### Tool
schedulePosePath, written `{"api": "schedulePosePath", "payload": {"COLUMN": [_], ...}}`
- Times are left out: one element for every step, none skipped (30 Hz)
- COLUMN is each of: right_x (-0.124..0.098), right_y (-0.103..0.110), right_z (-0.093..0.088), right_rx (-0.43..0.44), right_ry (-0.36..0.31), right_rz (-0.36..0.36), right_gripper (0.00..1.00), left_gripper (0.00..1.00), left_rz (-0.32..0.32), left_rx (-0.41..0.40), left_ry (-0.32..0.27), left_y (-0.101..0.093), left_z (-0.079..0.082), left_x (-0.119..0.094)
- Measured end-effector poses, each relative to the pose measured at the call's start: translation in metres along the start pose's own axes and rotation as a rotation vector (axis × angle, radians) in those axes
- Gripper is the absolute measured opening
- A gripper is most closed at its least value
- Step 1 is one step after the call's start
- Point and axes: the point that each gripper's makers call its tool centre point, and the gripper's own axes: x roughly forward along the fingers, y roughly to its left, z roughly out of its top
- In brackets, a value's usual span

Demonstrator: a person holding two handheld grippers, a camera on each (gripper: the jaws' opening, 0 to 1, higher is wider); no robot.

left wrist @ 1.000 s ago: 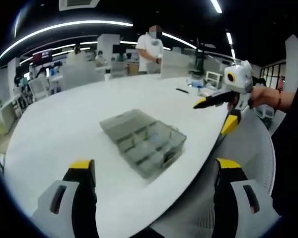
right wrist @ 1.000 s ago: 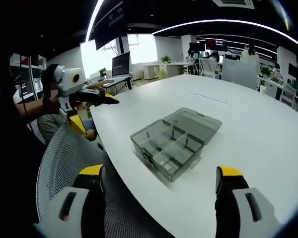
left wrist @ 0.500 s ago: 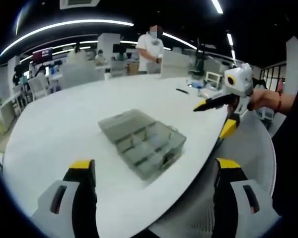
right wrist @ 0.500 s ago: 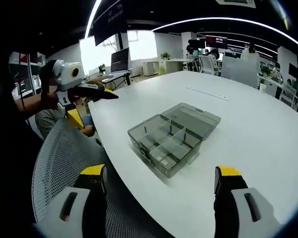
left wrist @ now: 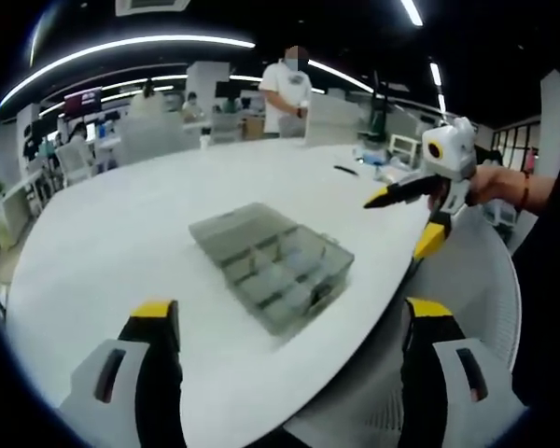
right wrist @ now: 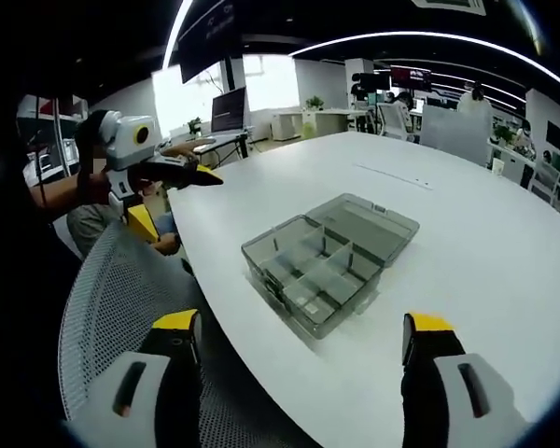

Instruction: Insert the divider into the dual guide fixture by aligning both edges with the guide slots and pushing it downward to the bottom, including one-sided entry, uneven engagement, binding, and posture correction.

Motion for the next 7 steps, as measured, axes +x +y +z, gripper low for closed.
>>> {"api": "schedulePosePath", "payload": {"right_x": [0.0001, 0.0002, 0.0004, 0.0006, 0.0011, 0.0014, 0.0017], "right_y": [-0.0003, -0.0003, -0.0001, 0.0001, 0.0003, 0.0003, 0.0003], "right_z": [0.0002, 0.0006, 0.001, 0.0009, 0.0005, 0.0006, 0.0007], "right_rx": [-0.002, -0.001, -0.001, -0.001, -0.001, -0.002, -0.002], "right_ry": [0.0, -0.001, -0.002, -0.001, 0.002, 0.002, 0.003], "right_rz": [0.0, 0.0, 0.0, 0.0, 0.0, 0.0, -0.001], "right_gripper": [0.88, 0.88, 0.88, 0.88, 0.88, 0.88, 0.88], "left_gripper": [0.98, 0.98, 0.98, 0.98, 0.98, 0.98, 0.98], "left_rz": [0.0, 0.0, 0.001, 0.001, 0.0, -0.001, -0.001], "left_rx": [-0.001, 0.001, 0.003, 0.001, 0.001, 0.003, 0.005], "left_ry": [0.002, 0.004, 0.005, 0.005, 0.004, 0.003, 0.003], "left_y": [-0.0003, -0.0013, -0.0015, -0.0002, 0.0008, -0.0012, -0.0019], "left_z": [-0.0002, 0.0, 0.0001, -0.0004, -0.0005, 0.0009, 0.0015], "left_x": [0.0002, 0.0002, 0.0001, -0.0002, -0.0005, -0.0006, -0.0007]}}
